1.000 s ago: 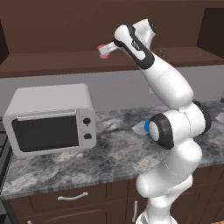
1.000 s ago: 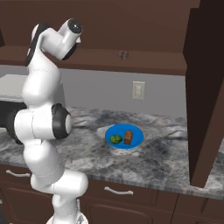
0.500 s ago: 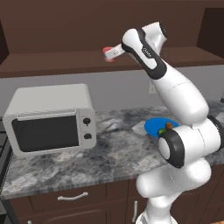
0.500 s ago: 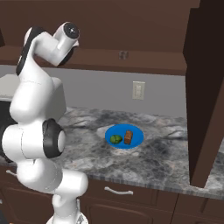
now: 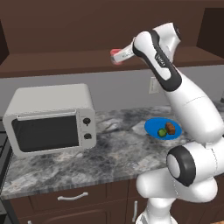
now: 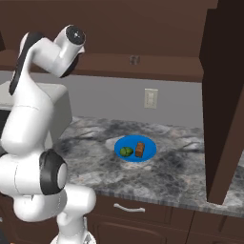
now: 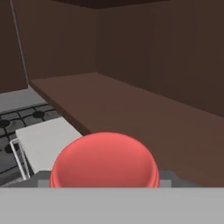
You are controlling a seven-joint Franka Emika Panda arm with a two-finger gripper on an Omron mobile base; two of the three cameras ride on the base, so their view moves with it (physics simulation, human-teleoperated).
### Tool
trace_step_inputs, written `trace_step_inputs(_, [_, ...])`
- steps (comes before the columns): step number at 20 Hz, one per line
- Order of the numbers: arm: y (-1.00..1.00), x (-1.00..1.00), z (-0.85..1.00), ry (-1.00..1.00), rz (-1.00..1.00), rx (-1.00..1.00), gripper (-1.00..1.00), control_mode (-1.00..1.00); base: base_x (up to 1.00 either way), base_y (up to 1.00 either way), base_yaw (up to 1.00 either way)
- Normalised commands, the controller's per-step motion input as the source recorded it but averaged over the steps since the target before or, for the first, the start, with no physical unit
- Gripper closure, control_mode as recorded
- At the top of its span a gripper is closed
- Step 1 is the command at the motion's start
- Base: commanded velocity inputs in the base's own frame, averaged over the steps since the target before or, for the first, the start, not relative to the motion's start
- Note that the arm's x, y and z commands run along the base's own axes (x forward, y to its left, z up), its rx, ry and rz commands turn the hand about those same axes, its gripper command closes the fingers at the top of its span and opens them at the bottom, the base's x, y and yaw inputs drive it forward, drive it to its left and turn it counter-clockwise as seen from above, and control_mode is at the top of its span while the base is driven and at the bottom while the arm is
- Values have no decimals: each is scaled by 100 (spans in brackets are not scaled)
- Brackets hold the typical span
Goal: Pick the avocado and bread from the counter and place them on the plate. Then pick the jam from the cabinet and place it next to the plate. Lastly close the cabinet door.
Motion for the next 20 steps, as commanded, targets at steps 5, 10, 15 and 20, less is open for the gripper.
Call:
trace_step_inputs(5, [-20,-56,0,0,0,0,100,-100,0,0,0])
trace_step_inputs(10, [-24,-58,0,0,0,0,100,-100,0,0,0])
trace_step_inputs(15, [-29,-59,-2,0,0,0,100,-100,0,0,0])
trace_step_inputs(20, [-31,-51,-4,0,0,0,100,-100,0,0,0])
